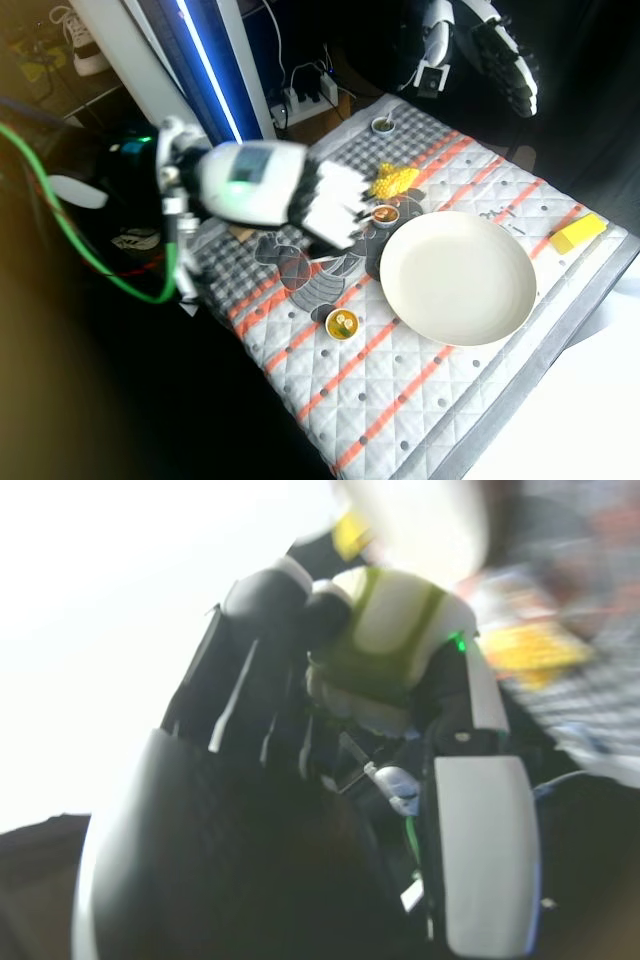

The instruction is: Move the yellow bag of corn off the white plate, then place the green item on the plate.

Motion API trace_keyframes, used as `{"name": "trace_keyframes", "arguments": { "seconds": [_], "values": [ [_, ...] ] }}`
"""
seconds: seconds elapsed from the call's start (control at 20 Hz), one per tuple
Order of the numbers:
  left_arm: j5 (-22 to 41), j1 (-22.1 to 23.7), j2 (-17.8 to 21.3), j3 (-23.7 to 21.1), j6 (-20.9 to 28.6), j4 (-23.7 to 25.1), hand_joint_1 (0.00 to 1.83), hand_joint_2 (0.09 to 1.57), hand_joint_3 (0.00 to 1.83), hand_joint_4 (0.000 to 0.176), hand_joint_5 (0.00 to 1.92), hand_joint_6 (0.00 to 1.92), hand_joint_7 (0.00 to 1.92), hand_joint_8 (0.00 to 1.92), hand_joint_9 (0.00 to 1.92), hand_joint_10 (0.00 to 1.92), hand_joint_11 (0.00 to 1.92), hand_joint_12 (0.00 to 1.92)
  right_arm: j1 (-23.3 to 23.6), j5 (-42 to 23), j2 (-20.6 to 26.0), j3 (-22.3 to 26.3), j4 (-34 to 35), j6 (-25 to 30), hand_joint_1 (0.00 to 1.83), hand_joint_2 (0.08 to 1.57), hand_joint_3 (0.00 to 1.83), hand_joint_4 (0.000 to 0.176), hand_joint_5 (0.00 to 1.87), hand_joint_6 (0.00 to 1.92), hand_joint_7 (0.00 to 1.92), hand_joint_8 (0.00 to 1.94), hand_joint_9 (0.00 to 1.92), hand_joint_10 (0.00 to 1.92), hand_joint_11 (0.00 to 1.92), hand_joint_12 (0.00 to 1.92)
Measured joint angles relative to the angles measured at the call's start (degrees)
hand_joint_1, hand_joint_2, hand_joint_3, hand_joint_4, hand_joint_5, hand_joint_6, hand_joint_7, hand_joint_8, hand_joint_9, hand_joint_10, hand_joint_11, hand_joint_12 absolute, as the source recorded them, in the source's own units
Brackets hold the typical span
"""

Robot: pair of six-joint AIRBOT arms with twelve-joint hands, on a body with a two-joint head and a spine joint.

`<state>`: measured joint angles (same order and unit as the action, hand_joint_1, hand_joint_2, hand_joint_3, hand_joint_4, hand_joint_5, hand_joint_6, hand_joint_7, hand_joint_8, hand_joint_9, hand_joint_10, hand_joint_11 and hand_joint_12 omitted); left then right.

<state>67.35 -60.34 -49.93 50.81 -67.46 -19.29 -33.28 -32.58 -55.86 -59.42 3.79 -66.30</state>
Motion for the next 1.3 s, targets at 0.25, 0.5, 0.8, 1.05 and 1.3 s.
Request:
{"name": "trace_keyframes", "arguments": {
  "seconds": [0.25,0.5,0.8,1.05,1.3],
  "values": [
    [0.0,0.0,-1.9,1.8,3.0,0.2,0.57,1.32,0.00,0.017,0.07,0.01,0.00,0.00,0.00,0.00,0.00,0.00,6.0,13.7,-15.1,-15.9,3.9,-0.1,1.16,1.31,0.00,0.000,0.63,1.34,0.67,1.73,0.84,1.89,0.98,1.92],
    [0.2,0.1,-2.5,2.4,4.2,-0.1,0.65,1.31,0.00,0.009,0.08,0.01,0.00,0.00,0.00,0.00,0.00,0.00,5.8,21.2,-19.3,-20.9,5.8,-0.1,0.62,1.19,0.00,0.106,0.03,0.05,0.06,0.06,0.02,0.31,0.00,1.31],
    [1.5,-0.1,-2.5,2.4,5.0,-0.9,0.69,1.23,0.00,0.019,0.04,0.00,0.00,0.00,0.00,0.00,0.00,0.00,5.9,20.1,-16.4,-16.2,6.0,-0.1,0.48,1.10,0.00,0.089,0.00,0.00,0.00,0.00,0.00,0.00,0.00,0.00],
    [3.1,-0.4,-2.1,2.1,5.3,-1.6,0.70,1.21,0.00,0.055,0.04,0.00,0.00,0.00,0.00,0.00,0.00,0.00,6.3,10.4,-3.9,-4.2,3.2,-0.3,0.37,1.02,0.02,0.159,0.00,0.00,0.00,0.00,0.00,0.00,0.00,0.00],
    [6.2,-0.4,-0.6,1.5,5.9,-1.3,0.57,1.22,0.00,0.131,0.00,0.00,0.00,0.00,0.00,0.00,0.00,0.00,-0.9,-7.6,8.3,8.4,2.5,-0.3,0.30,1.21,0.00,0.144,0.00,0.00,0.00,0.00,0.00,0.00,0.00,0.14]
  ]
}}
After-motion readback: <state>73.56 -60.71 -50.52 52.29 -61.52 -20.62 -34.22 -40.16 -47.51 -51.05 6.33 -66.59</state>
